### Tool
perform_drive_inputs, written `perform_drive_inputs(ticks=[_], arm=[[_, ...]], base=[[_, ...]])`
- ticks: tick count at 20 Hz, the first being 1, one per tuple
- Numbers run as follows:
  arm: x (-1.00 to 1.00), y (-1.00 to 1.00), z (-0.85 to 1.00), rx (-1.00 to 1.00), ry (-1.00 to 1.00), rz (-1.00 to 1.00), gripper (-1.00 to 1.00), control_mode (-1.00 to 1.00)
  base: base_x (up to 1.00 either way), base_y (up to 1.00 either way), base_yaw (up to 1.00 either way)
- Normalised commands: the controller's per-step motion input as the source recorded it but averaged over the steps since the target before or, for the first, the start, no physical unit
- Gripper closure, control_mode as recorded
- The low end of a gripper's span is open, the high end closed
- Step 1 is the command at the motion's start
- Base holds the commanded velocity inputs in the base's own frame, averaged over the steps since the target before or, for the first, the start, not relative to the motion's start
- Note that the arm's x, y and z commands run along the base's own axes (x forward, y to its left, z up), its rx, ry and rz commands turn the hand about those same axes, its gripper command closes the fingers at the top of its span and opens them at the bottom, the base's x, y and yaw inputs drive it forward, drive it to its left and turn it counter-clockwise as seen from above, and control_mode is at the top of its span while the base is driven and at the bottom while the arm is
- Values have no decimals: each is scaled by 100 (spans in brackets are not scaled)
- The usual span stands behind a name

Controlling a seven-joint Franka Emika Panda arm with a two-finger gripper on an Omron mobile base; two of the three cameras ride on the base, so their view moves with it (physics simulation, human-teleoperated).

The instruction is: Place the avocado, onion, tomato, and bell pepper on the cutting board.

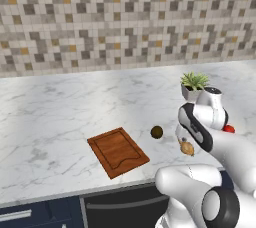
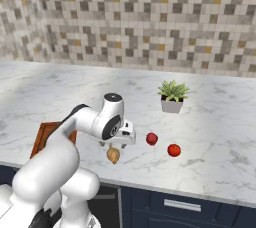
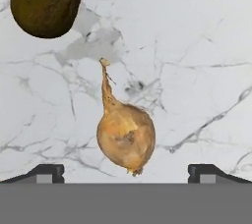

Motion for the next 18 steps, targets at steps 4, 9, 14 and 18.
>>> perform_drive_inputs(ticks=[4, 9, 14, 18], arm=[[20, 1, -30, 0, 0, 0, -100, -100], [15, 0, -31, 0, 0, 0, -100, -100], [7, 0, -34, 0, 0, 0, -100, -100], [4, 0, -32, 0, 0, 0, -100, -100]], base=[[0, 0, 0], [0, 0, 0], [0, 0, 0], [0, 0, 0]])
